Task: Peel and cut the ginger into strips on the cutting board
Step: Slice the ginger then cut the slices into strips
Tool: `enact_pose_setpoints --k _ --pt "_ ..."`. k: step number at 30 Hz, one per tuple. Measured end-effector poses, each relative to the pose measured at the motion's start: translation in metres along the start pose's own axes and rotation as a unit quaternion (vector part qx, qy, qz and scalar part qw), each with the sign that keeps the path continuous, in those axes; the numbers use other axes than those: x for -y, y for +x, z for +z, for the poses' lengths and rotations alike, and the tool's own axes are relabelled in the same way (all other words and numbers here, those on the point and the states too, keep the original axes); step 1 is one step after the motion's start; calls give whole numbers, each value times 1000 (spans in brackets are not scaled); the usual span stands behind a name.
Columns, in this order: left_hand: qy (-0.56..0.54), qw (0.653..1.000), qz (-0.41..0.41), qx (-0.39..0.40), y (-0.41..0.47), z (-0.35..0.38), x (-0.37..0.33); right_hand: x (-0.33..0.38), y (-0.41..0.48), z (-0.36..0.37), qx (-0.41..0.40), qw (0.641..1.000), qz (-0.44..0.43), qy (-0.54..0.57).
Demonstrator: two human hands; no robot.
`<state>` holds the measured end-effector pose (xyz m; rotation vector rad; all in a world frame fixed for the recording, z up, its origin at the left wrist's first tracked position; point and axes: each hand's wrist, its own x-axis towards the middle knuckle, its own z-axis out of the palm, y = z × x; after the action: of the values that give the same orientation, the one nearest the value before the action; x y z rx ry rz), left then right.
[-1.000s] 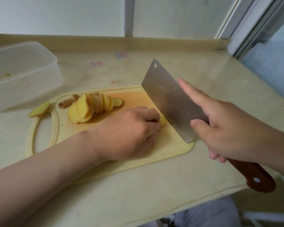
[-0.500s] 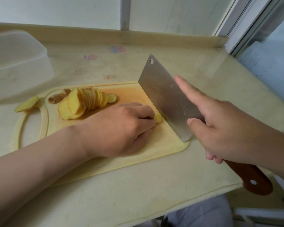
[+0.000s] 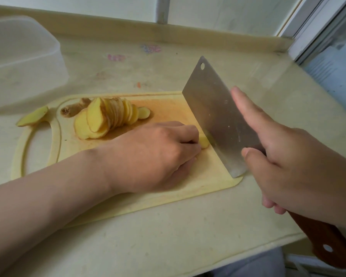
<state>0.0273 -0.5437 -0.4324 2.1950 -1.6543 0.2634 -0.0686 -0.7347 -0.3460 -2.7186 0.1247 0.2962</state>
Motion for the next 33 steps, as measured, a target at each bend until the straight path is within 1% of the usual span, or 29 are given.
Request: enact_pose_setpoints --k 4,8,11,14,17,19,22,24,26,29,33 --pt "1 1000 1 -7 -1 1 0 -5 -1 2 -32 999 -17 -8" --pt "0 1000 1 -16 0 2 1 -5 2 -2 -11 1000 0 16" --pt "-6 1000 -2 -14 0 3 1 -2 6 -5 -1 1000 12 10" --pt "-4 1000 -1 -5 0 3 2 7 21 -9 23 998 50 22" --pt "5 1000 9 -8 0 3 3 13 40 -14 30 999 11 17" --pt "11 1000 9 -10 -1 2 2 15 37 -8 16 999 10 30" --pt "11 1000 8 -12 -3 3 0 5 17 3 -46 998 -24 44" --pt "8 1000 9 -16 -3 4 0 0 5 6 -64 996 -22 57" --pt "9 1000 11 -17 -3 4 1 -2 -2 6 -58 996 -8 69" --pt "9 1000 12 -15 -3 3 1 -3 -5 2 -32 998 9 50" --pt "6 1000 8 -16 -3 5 2 -2 -1 -3 -1 999 13 47"
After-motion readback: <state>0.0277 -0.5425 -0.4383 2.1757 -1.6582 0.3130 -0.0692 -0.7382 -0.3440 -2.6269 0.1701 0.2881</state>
